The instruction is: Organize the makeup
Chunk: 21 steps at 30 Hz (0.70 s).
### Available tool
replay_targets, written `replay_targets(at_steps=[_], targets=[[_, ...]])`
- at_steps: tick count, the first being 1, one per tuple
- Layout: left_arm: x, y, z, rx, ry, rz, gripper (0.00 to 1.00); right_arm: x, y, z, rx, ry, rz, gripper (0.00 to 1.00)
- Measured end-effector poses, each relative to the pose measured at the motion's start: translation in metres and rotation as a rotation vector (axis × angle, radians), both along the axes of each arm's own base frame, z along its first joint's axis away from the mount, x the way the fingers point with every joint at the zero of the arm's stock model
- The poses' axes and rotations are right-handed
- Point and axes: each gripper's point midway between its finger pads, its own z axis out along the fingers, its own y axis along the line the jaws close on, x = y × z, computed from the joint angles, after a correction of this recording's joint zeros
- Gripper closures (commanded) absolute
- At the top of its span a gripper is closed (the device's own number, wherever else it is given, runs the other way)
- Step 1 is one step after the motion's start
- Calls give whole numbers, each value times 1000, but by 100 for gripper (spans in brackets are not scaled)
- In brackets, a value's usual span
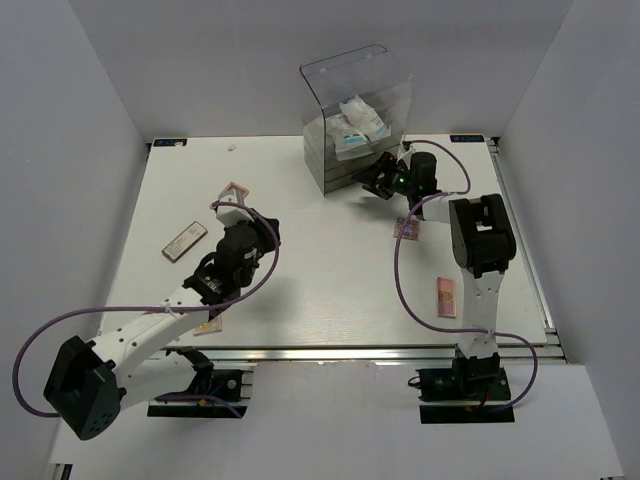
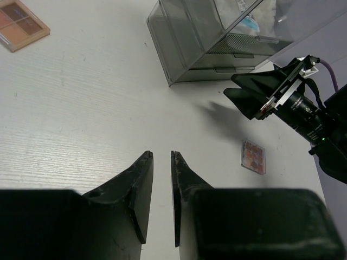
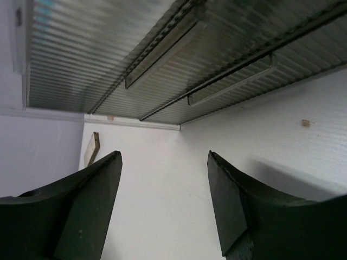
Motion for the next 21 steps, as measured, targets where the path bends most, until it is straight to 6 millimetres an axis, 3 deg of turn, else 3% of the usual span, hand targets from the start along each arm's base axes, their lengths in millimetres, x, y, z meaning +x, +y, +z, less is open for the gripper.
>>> replay_targets(at_steps=[5, 13, 21], targets=[[13, -3, 0, -23, 17, 23, 65, 13, 2, -3, 52, 34, -39, 33], [38, -17, 18, -58, 3, 8, 64, 30, 2, -16, 87, 59, -68, 38], [40, -22, 17, -79, 11, -6, 64, 48, -3, -28, 91, 52, -104, 56]])
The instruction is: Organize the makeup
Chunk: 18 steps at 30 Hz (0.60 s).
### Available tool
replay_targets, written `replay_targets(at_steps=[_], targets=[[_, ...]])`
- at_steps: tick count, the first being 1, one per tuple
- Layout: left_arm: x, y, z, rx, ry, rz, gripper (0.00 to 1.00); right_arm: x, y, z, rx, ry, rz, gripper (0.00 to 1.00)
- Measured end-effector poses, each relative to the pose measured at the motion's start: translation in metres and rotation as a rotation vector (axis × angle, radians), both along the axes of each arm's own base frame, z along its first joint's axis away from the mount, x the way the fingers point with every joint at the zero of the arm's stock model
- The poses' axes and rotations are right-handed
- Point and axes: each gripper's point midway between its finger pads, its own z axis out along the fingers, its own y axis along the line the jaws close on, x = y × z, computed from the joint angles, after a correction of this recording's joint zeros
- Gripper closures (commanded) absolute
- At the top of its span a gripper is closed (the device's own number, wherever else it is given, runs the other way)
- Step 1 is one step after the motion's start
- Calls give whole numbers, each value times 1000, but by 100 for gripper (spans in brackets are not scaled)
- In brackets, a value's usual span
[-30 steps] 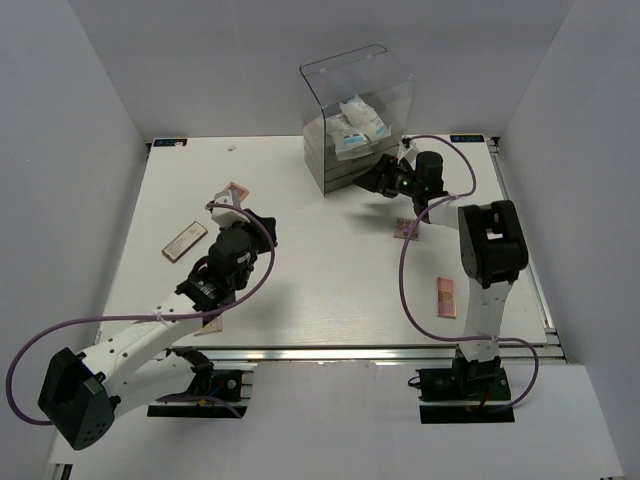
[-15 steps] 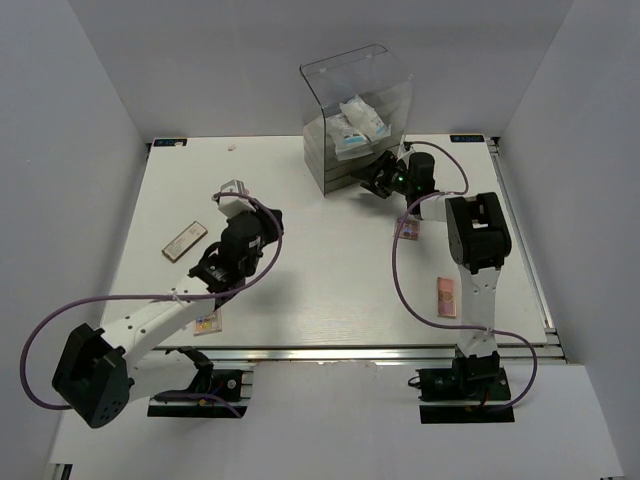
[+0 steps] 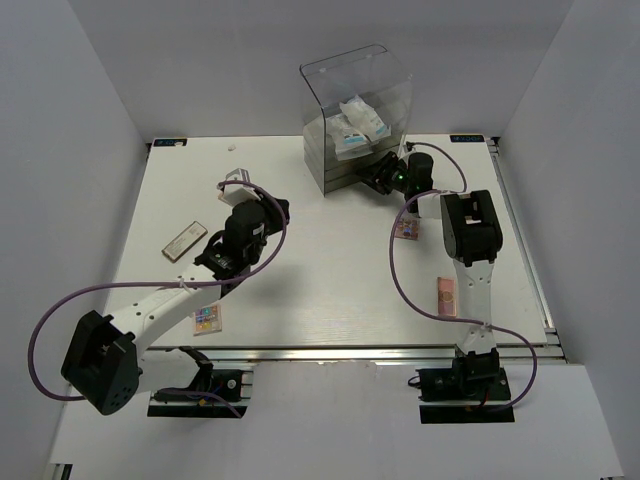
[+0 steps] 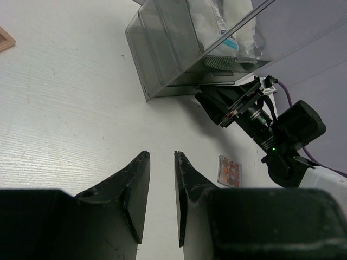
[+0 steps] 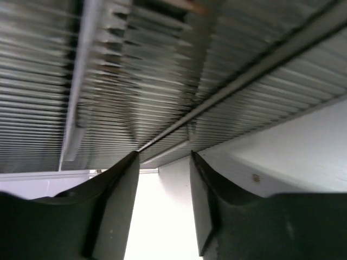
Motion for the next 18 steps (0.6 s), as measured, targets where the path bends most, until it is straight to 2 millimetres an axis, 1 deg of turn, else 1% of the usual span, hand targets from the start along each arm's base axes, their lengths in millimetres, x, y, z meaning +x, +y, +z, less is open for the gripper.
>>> replay_targets(at_steps=[2, 5, 7, 12, 17, 18], targets=[[0, 0, 0, -3, 0, 0, 64, 1, -1, -3, 0, 4, -4, 62], [0, -1, 0, -11, 2, 0, 65, 4, -1, 1, 10, -12, -5, 66], [0, -1, 0, -16, 3, -2, 65, 6, 0, 4, 12, -22, -5, 66], [0, -2, 0, -20, 5, -5, 65, 7, 2, 2, 19, -18, 6, 67], [-1, -3, 1, -27, 6, -6, 65, 7, 4, 3, 36, -6, 10, 80], [-1, -3, 0, -28, 7, -6, 65, 7, 4, 3, 43, 2, 9, 80]])
